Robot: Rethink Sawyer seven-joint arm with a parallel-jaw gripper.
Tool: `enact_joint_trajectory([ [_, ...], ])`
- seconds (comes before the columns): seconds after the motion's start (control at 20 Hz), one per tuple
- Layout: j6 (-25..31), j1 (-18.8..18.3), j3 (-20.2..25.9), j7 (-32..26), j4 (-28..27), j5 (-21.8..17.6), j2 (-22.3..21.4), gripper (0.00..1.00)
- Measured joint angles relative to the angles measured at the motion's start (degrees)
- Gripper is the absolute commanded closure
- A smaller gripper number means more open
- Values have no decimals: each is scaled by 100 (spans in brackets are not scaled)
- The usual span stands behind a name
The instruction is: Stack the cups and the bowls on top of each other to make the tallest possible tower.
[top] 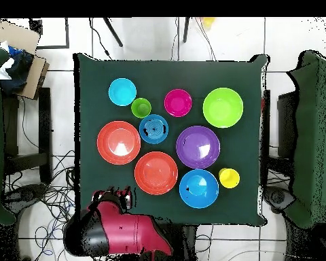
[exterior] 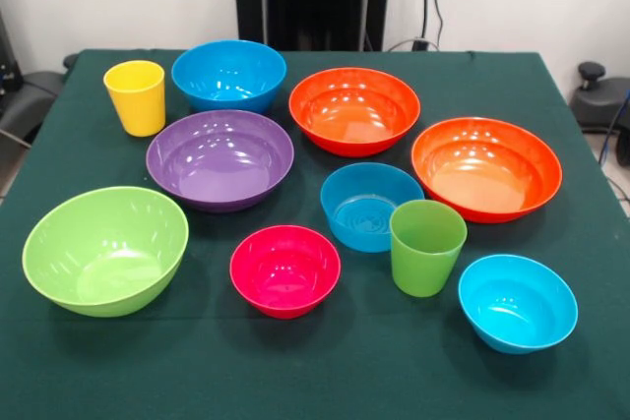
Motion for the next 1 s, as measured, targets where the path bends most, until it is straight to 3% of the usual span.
enact_joint_trajectory([
  [0.6, -217, 75, -220, 14, -3, 4, 407, 0],
  [1.0, -561, 353, -370, 14, -22, 5, 841, 0],
])
